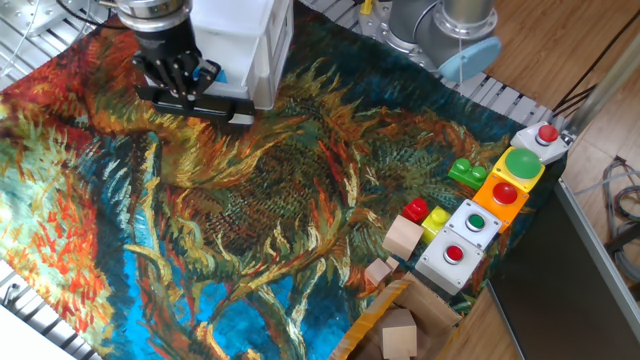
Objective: Put things in the drawer
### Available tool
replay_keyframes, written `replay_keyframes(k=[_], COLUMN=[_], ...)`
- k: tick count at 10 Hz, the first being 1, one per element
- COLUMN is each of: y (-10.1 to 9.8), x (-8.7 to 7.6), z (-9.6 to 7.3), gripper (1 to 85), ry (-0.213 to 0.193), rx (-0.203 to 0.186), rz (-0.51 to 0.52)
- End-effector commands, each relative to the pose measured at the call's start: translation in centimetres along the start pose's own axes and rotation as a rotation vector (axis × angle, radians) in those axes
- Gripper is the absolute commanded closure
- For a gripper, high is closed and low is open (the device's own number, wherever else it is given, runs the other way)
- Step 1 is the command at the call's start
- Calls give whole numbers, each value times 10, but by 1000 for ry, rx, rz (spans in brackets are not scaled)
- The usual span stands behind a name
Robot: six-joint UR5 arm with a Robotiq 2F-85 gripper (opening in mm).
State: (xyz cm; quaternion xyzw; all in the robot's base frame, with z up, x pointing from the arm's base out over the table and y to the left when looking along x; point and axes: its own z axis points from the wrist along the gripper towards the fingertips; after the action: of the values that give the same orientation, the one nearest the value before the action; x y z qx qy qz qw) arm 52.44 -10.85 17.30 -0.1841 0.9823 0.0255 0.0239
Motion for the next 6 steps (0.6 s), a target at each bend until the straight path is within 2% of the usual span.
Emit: replay_keyframes(k=[1, 4, 6], y=[2, -4, -1], x=[17, 35, 46], z=[0, 6, 0], gripper=[843, 843, 843], ry=[-3, -8, 9], rx=[-3, -1, -5], rz=[7, -4, 3])
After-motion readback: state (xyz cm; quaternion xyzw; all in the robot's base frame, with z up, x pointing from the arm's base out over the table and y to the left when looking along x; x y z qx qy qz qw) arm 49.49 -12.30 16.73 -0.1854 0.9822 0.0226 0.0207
